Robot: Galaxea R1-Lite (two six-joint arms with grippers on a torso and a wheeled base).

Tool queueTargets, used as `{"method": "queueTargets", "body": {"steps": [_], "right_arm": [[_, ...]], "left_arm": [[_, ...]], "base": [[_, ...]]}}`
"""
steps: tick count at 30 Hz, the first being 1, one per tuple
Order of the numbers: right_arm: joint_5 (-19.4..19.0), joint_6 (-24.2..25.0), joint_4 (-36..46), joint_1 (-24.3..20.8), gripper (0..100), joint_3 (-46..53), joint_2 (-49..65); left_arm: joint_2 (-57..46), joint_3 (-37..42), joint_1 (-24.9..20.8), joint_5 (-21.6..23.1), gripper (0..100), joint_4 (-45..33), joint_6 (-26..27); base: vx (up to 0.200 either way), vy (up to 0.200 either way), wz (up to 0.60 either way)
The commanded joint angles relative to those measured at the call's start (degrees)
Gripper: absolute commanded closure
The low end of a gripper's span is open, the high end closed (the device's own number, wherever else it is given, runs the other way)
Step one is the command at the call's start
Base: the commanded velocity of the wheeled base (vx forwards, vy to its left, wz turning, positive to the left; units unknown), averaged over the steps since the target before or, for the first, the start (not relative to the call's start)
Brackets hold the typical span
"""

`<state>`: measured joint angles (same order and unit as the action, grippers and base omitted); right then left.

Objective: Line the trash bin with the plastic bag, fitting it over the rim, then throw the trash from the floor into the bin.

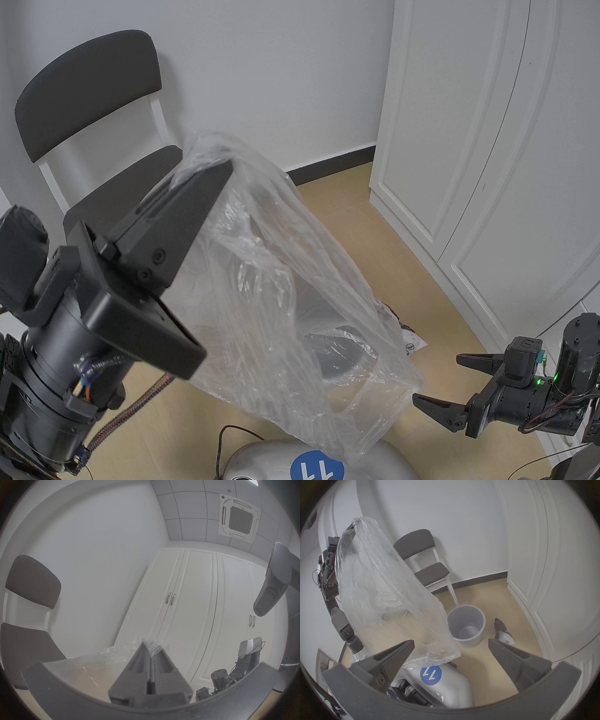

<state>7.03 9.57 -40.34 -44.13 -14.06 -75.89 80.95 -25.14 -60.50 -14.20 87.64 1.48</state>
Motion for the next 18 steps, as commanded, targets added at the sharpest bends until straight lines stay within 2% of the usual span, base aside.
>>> {"method": "queueTargets", "body": {"steps": [1,9,18], "right_arm": [[0.0,0.1,-0.09,0.1,0,-0.01,-1.11],[0.0,0.54,-1.76,1.24,0,0.17,-6.03],[0.0,0.8,-12.57,6.34,0,1.4,-15.43]], "left_arm": [[0.09,0.0,-0.05,-0.04,100,-0.01,0.02],[0.0,0.09,-0.05,-0.04,100,-0.01,0.02],[0.0,0.09,-0.05,-0.04,100,-0.01,0.02]], "base": [[0.0,0.0,0.0],[0.0,0.0,0.0],[0.0,0.0,0.0]]}}
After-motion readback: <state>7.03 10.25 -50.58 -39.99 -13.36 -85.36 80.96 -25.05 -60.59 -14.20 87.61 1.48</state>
